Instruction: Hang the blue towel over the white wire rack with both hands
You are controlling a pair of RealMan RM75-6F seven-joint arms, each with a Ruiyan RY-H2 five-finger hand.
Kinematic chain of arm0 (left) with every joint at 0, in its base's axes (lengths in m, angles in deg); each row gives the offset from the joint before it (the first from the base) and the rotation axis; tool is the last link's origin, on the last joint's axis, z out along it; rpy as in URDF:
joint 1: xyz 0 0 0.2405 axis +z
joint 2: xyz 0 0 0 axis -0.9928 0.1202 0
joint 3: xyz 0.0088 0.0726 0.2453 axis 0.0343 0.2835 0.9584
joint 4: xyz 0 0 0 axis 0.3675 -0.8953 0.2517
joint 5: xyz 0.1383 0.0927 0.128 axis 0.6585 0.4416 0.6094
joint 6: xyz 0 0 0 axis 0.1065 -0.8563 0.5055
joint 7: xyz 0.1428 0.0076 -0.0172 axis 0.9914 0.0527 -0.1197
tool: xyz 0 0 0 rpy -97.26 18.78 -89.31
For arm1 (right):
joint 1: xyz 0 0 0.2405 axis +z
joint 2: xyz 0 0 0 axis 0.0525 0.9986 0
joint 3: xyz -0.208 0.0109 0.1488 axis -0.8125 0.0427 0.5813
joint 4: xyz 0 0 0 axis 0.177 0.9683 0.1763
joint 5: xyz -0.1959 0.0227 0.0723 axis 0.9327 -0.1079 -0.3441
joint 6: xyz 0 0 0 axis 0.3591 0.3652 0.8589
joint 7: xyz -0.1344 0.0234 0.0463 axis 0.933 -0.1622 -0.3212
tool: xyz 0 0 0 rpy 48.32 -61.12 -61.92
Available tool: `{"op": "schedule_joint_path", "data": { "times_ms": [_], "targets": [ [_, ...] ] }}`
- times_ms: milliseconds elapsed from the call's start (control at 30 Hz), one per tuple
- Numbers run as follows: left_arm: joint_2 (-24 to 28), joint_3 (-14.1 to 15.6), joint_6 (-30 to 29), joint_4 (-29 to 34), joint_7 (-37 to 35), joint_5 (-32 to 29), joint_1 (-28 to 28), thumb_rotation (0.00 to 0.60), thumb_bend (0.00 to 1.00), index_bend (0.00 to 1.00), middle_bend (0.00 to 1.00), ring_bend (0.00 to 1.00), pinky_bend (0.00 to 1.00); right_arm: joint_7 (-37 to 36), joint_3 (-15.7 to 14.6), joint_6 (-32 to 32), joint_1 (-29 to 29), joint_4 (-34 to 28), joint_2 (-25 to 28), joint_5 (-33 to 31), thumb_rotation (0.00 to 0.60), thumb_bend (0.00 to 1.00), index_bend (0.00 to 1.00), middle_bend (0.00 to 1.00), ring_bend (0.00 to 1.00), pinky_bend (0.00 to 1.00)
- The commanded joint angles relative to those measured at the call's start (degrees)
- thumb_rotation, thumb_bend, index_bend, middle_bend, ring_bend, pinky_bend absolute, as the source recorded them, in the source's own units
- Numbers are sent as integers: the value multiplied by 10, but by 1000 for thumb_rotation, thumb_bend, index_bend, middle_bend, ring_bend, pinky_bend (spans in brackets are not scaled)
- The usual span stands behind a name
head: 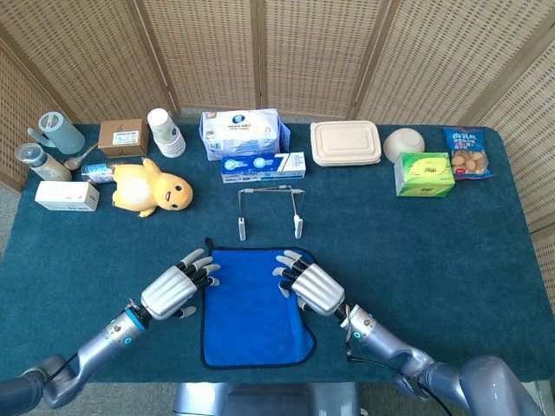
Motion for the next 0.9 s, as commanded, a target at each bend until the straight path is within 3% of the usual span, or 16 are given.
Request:
{"op": "schedule_joint_path", "data": {
  "times_ms": [33, 900],
  "targets": [
    [-3, 1, 1, -3, -1, -4, -2, 600, 264, 286, 179, 138, 22, 0, 0, 0, 0, 0, 0, 0, 600, 415, 657, 312, 148, 161],
    [-31, 8, 9, -21, 8, -18, -25, 600, 265, 284, 173, 131, 15, -4, -1, 3, -6, 0, 4, -2, 600, 416, 656, 314, 152, 163]
  ]
}}
